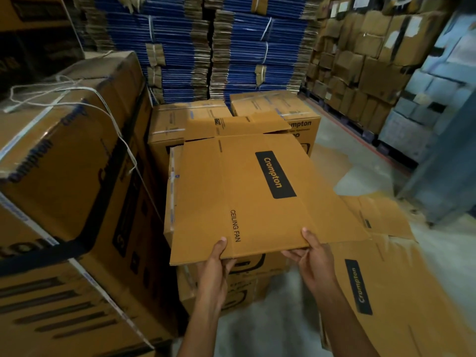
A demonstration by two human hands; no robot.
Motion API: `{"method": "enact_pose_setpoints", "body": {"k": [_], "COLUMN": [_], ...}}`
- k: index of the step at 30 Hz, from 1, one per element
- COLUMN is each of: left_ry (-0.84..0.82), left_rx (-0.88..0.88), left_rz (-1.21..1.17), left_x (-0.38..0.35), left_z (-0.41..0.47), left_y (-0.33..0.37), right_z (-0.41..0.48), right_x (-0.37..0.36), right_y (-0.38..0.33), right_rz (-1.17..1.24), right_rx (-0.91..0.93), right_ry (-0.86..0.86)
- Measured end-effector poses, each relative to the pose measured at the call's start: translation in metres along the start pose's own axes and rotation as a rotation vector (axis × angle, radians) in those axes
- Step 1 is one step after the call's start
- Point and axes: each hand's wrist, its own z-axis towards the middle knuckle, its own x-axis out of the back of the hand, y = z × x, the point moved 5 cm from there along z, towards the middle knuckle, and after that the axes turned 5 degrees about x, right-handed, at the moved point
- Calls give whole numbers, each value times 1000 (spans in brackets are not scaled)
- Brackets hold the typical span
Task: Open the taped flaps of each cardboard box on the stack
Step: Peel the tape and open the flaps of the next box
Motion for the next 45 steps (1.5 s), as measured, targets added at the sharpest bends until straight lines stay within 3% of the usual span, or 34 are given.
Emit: {"method": "enact_pose_setpoints", "body": {"k": [10, 16, 24, 30, 39, 45], "left_ry": [-100, -178, -233, -168, -9, 253], "left_rx": [20, 50, 224, 423, 662, 782], "left_rz": [-8, 35, 149, 188, 265, 294], "left_x": [-69, -140, -206, -199, -145, -93], "left_z": [-45, -88, -125, -108, -34, -1], "left_y": [-63, -159, -297, -375, -495, -570], "right_z": [-5, -4, 2, 30, 104, 144], "right_x": [78, 185, 337, 409, 513, 567], "right_y": [-85, -162, -225, -199, -97, -34], "right_rz": [21, 40, 73, 113, 94, -58], "right_rx": [140, 221, 216, 51, -209, -403], "right_ry": [3, 60, 226, 346, 490, 610]}}
